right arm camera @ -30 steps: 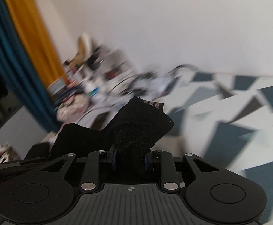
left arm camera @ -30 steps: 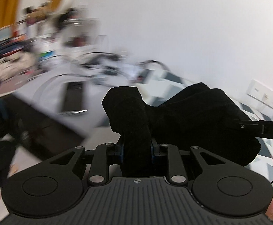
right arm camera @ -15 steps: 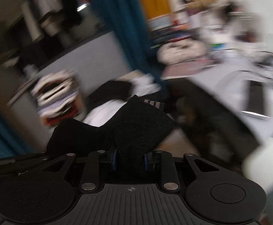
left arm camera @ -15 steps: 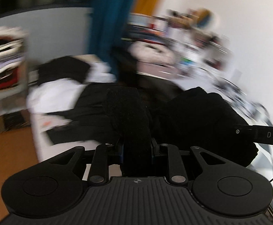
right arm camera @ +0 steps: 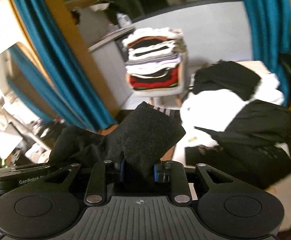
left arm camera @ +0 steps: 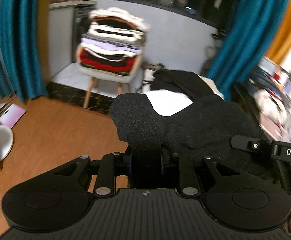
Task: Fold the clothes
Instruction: 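Carry the folded black trousers with both tools toward the chair of clothes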
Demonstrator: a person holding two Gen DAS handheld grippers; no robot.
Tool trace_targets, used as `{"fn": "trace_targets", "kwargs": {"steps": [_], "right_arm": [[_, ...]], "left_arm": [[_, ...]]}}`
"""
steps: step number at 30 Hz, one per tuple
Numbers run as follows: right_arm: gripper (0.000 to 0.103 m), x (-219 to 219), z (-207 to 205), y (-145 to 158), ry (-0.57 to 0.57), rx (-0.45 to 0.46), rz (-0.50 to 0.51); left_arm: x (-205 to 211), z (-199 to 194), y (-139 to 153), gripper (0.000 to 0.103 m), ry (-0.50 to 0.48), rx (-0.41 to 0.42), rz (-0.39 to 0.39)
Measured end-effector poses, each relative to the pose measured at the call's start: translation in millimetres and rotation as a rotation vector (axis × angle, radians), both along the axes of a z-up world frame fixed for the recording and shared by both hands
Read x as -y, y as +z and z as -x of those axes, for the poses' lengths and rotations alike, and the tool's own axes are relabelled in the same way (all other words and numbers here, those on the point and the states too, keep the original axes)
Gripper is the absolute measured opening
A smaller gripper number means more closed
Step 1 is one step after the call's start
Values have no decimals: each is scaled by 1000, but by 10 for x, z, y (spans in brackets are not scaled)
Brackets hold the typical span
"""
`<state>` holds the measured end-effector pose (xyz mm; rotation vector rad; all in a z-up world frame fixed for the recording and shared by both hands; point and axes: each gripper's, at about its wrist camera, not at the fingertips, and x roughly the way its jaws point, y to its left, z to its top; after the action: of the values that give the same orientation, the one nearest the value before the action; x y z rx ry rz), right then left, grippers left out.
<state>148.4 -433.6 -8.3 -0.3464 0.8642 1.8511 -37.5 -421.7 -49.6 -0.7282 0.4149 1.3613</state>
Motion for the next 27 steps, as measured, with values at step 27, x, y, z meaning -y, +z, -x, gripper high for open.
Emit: {"fn": "trace_targets", "kwargs": {"steps": [27], "right_arm": [[23,-1597,330,-351,14,24,72]], "left_arm": [[-1205,770,-224,24,20,53,30]]}}
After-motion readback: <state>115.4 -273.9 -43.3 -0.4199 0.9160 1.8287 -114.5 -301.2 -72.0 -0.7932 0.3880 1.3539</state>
